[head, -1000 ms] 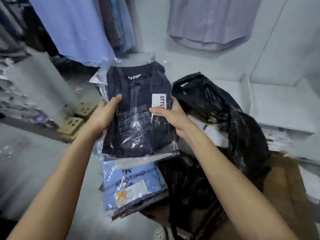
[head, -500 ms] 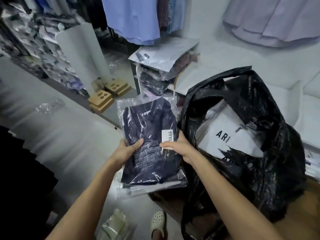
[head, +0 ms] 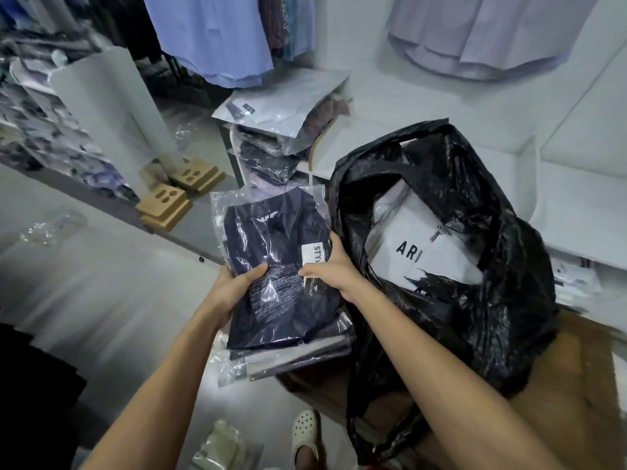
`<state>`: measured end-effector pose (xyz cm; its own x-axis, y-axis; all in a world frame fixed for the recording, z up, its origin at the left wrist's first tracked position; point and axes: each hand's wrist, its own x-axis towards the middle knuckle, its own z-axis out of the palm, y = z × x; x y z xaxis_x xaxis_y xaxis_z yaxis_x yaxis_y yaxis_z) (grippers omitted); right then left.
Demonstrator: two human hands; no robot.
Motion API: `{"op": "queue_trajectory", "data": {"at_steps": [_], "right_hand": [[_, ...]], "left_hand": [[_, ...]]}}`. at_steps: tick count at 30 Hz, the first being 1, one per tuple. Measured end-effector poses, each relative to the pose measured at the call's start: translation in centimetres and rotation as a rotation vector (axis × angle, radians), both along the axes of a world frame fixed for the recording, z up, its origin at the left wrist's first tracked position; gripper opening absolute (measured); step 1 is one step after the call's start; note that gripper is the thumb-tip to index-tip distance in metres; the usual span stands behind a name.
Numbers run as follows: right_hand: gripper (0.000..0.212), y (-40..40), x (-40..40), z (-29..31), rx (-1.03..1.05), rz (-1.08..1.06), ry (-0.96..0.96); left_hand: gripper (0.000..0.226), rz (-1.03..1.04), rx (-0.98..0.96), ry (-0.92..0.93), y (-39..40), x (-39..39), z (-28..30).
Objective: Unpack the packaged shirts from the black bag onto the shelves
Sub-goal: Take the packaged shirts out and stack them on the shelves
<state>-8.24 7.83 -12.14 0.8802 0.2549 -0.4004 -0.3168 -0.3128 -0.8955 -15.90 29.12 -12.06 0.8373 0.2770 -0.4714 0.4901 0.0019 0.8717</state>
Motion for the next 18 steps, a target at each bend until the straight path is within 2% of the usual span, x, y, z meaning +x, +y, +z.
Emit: {"op": "queue_trajectory", "data": {"at_steps": [3, 5, 8, 11, 13, 15, 17, 18], "right_hand": [[0.127, -0.6, 0.0, 1.1, -0.207, 0.059, -0.151], [0.123, -1.0, -0.2, 1.9, -0.321, 0.128, -0.279], [0.09, -2.2, -0.4, 3.2, -0.224, 0.117, -0.367], [0.048, -4.4, 0.3, 4.9, 0.004, -0.089, -0.337], [0.028, -7.2, 1.4, 5.2, 0.02, -0.251, -0.375], [0.025, -10.8, 2.9, 4.4, -0.113, -0.313, -0.401], [0.04, -14.5, 4.5, 2.8, -0.418, -0.218, -0.348], [0.049, -16.1, 5.1, 2.0, -0.59, -0.154, -0.292]], "left_hand": [[0.075, 0.059, 0.088, 0.005, -0.4, 0.7, 0.7], [0.076, 0.057, 0.14, -0.002, -0.3, 1.0, 1.2], [0.098, 0.038, 0.172, 0.054, 0.7, 1.0, 1.4], [0.12, 0.007, 0.198, 0.126, 2.3, 0.9, 1.6], [0.133, 0.002, 0.211, 0.13, 2.9, 1.1, 2.1], [0.138, 0.025, 0.248, 0.115, 3.1, 1.5, 2.9], [0.143, 0.078, 0.385, 0.085, 2.8, 2.1, 3.7], [0.138, 0.096, 0.495, 0.043, 2.5, 2.5, 4.3]]}}
